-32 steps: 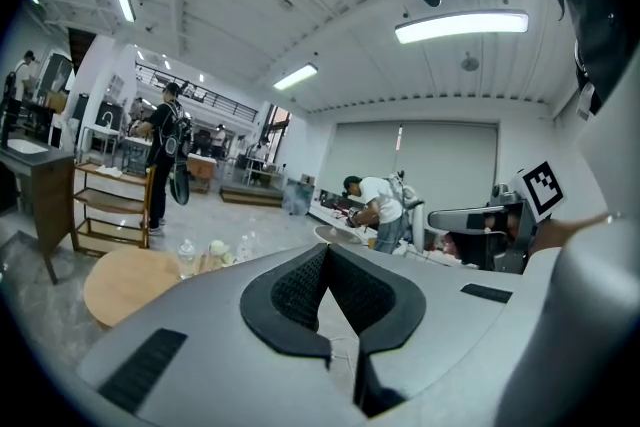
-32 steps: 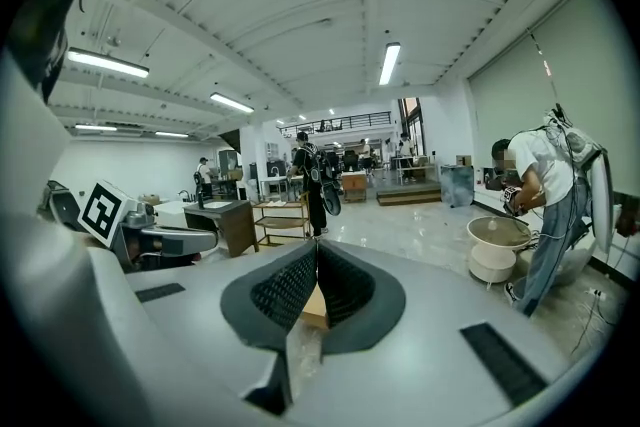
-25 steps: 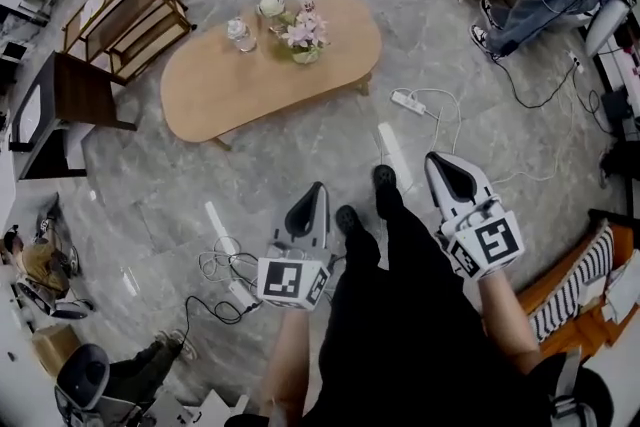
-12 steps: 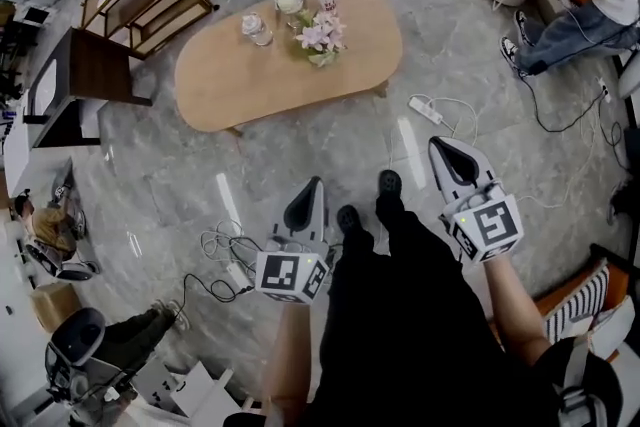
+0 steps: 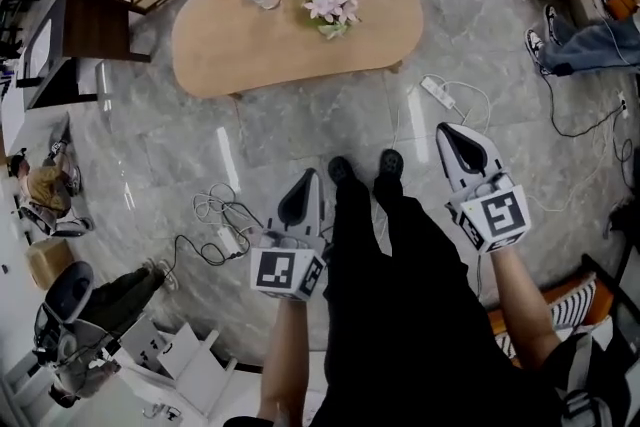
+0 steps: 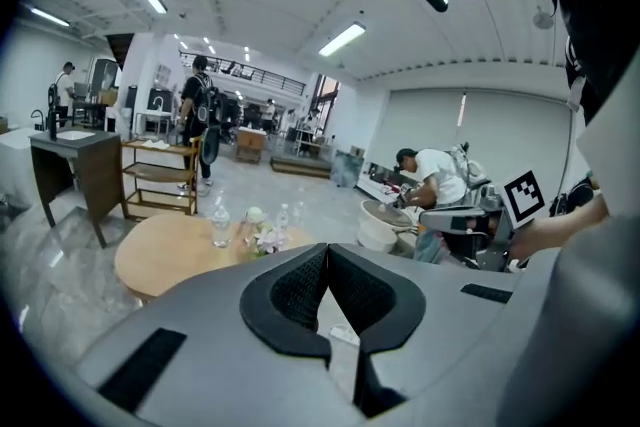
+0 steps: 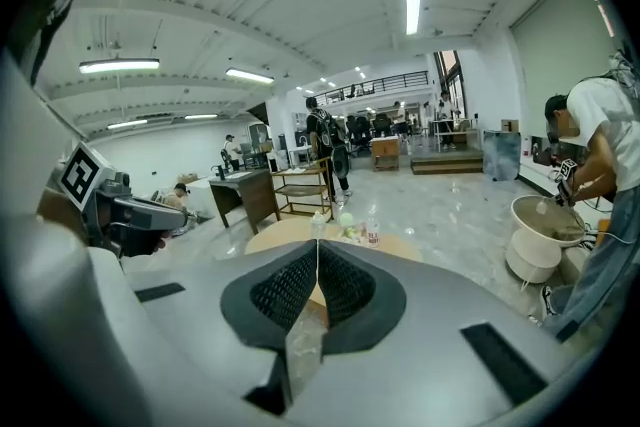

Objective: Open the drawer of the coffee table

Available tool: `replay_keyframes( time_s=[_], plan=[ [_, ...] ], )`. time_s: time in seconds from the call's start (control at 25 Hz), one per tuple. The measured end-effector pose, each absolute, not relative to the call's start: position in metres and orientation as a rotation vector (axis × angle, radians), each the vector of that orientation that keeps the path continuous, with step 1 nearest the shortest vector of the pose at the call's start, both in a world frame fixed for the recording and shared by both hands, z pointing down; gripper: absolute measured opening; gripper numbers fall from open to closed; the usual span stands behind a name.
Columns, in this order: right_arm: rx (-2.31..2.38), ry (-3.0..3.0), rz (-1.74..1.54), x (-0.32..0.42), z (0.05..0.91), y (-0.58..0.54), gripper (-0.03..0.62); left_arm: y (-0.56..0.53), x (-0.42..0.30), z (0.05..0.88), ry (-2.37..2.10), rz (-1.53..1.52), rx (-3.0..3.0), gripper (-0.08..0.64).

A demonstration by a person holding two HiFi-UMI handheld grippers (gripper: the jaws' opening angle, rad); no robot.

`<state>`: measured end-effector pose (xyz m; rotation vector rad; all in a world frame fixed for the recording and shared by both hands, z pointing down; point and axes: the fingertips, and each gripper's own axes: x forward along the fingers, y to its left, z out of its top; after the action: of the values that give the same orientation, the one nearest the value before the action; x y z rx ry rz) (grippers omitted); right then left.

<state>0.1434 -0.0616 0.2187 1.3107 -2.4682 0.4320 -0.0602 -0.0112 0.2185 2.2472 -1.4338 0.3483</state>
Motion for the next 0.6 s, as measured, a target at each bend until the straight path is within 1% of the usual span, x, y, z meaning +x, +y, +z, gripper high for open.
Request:
replay_keyframes(
  time_s=[0.2, 0.6],
  plan=[
    [1.315, -2.425, 0.461, 0.136, 0.259, -0.075, 0.012, -0.026, -0.069, 0.256, -1.401, 0.376, 2.236, 0.014],
    [1.348, -2.355, 0.486, 0.123, 0.357, -0.114, 0.013, -0.089, -0.067, 0.367, -1.259, 0.441, 2.320, 0.014]
  ],
)
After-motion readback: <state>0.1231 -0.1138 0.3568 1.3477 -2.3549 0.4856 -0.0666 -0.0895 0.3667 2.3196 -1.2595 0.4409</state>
